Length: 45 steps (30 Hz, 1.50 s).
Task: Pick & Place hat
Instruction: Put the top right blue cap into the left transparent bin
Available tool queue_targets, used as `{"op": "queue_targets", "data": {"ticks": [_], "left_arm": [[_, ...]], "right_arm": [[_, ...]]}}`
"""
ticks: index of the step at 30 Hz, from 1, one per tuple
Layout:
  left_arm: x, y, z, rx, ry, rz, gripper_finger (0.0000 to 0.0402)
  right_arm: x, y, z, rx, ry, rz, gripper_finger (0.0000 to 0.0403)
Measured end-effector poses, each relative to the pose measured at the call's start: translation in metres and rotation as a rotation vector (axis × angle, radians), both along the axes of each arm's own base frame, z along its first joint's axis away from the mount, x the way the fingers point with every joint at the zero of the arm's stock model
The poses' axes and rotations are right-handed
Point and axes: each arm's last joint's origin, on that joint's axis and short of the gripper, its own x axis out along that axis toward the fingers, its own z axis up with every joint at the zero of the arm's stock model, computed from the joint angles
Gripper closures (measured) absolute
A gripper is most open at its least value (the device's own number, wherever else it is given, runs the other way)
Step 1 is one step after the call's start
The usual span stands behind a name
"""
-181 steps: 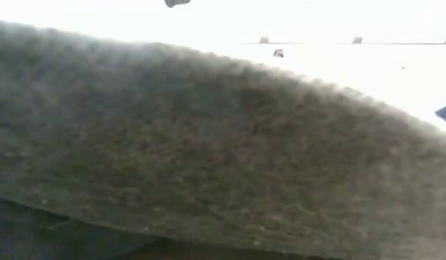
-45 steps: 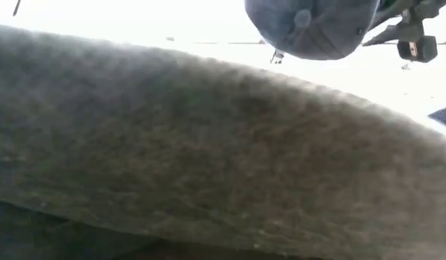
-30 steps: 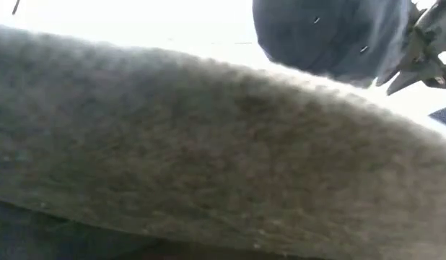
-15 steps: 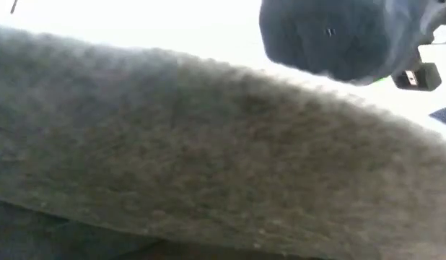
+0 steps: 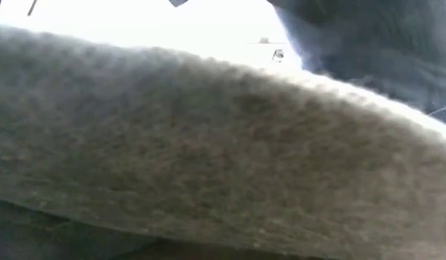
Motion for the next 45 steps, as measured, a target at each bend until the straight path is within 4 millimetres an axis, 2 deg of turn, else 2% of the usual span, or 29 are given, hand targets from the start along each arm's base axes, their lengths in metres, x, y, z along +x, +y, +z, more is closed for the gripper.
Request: {"op": "queue_targets", "data": {"ticks": [4,9,14,19,23,29,35,40,45], "left_arm": [[0.010,-0.003,-0.027,0.014,0.033,0.017,0.0392],[0.020,0.004,-0.039,0.021,0.008,0.082,0.0392],[0.025,0.010,-0.041,-0.005,-0.015,0.125,0.0392],[0.025,0.010,-0.042,-0.038,-0.004,0.118,0.0392],[0.026,0.010,-0.043,-0.112,-0.006,0.141,0.0392],[0.025,0.012,-0.051,-0.125,-0.018,0.194,0.0392],[0.023,0.014,-0.054,-0.064,-0.074,0.285,0.0392],[0.023,0.014,-0.048,0.025,-0.173,0.358,0.0392],[0.022,0.011,-0.041,0.076,-0.253,0.408,0.0392]], "right_arm": [[0.008,0.010,-0.008,0.020,0.003,0.029,0.0321],[0.017,0.023,-0.022,0.040,0.017,0.049,0.0323],[0.029,0.036,-0.037,0.061,-0.002,0.064,0.0325],[0.035,0.039,-0.050,0.059,0.021,0.062,0.0326],[0.035,0.039,-0.055,0.047,0.046,0.057,0.0320],[0.034,0.036,-0.056,-0.015,0.038,-0.006,0.0300],[0.031,0.032,-0.039,-0.058,-0.046,-0.028,0.0265],[0.020,0.027,-0.009,-0.062,-0.158,0.021,0.0242],[0.000,0.017,0.023,-0.081,-0.272,0.026,0.0240]]}}
